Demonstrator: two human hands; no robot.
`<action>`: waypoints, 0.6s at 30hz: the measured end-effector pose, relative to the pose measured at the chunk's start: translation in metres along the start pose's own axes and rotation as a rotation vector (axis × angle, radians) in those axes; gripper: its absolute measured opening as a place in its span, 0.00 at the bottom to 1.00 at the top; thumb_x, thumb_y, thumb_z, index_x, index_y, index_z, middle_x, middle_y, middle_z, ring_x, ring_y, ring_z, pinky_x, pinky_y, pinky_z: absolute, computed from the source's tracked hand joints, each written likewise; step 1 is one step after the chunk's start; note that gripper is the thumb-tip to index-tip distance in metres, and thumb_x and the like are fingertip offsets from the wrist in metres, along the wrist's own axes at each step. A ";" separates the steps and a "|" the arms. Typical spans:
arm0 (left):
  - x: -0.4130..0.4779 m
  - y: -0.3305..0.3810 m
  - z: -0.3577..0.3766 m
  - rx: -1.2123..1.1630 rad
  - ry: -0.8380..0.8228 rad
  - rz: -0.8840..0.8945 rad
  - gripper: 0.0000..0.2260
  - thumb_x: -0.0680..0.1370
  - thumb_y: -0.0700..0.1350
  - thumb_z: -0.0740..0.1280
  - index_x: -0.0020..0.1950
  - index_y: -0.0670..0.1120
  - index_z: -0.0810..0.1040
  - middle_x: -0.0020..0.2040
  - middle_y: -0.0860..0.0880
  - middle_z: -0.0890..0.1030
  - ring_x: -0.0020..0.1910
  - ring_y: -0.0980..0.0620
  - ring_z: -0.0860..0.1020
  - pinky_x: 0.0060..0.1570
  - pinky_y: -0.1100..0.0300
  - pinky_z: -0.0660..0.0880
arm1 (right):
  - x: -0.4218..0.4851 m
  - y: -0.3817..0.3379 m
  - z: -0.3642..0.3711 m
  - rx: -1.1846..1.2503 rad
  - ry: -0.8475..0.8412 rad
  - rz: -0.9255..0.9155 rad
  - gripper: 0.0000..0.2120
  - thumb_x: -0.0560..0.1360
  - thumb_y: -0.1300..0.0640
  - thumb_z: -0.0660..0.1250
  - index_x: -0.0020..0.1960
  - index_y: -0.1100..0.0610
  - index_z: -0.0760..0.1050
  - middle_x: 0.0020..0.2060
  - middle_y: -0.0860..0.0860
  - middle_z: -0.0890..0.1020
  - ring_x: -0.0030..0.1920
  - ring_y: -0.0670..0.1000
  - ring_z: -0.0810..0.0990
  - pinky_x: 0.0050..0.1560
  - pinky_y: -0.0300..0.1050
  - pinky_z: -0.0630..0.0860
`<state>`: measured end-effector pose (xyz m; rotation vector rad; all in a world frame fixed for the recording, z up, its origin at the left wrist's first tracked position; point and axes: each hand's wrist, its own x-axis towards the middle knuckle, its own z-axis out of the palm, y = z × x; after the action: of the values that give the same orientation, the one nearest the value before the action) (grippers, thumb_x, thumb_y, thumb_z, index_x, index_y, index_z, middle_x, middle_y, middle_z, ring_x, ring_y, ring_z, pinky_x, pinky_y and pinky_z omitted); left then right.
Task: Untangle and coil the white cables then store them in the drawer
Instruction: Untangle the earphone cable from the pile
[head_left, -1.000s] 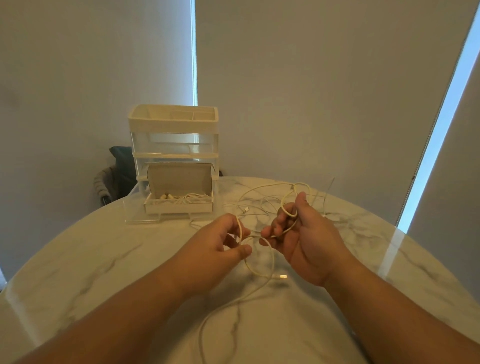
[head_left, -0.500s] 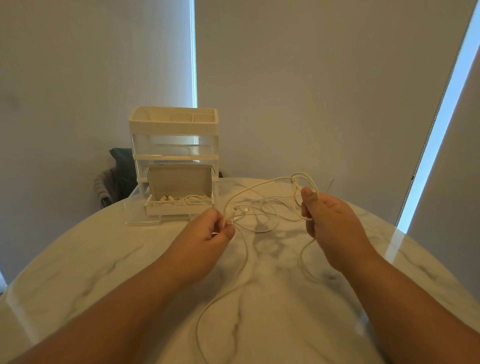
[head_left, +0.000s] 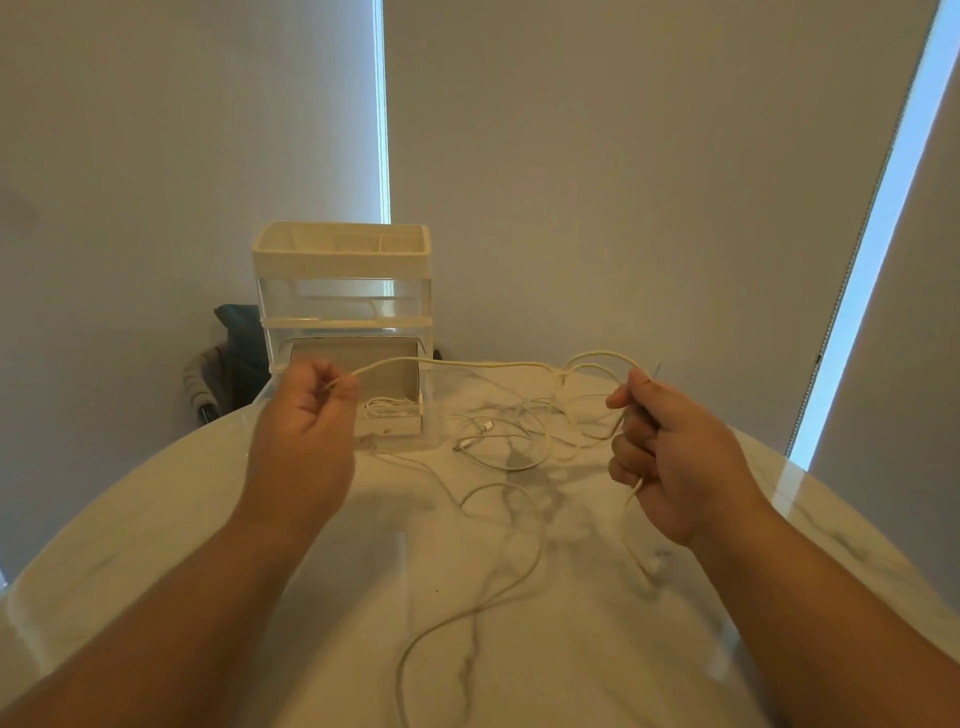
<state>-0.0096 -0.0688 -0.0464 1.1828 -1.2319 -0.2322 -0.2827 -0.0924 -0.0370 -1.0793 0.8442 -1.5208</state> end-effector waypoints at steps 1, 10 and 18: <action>0.004 -0.002 -0.004 -0.012 0.043 -0.024 0.06 0.82 0.48 0.61 0.47 0.49 0.74 0.37 0.48 0.73 0.33 0.53 0.70 0.35 0.56 0.71 | 0.002 -0.001 -0.002 0.039 0.043 0.015 0.17 0.82 0.48 0.60 0.40 0.57 0.74 0.23 0.48 0.59 0.22 0.47 0.54 0.25 0.42 0.57; 0.025 -0.026 -0.026 -0.017 0.182 -0.313 0.05 0.80 0.51 0.63 0.48 0.52 0.75 0.39 0.49 0.75 0.37 0.48 0.71 0.35 0.53 0.69 | 0.009 -0.005 -0.015 0.278 0.205 0.072 0.17 0.83 0.45 0.59 0.44 0.55 0.75 0.22 0.47 0.58 0.20 0.46 0.54 0.23 0.39 0.56; 0.007 -0.025 -0.006 0.130 -0.332 -0.238 0.03 0.78 0.47 0.68 0.46 0.49 0.80 0.43 0.47 0.82 0.45 0.47 0.79 0.46 0.54 0.77 | -0.001 -0.004 -0.001 0.275 -0.081 0.207 0.19 0.82 0.44 0.56 0.48 0.56 0.79 0.23 0.47 0.60 0.19 0.45 0.55 0.23 0.37 0.55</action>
<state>0.0092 -0.0809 -0.0615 1.4461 -1.4076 -0.5504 -0.2848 -0.0902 -0.0339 -0.8198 0.6478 -1.3635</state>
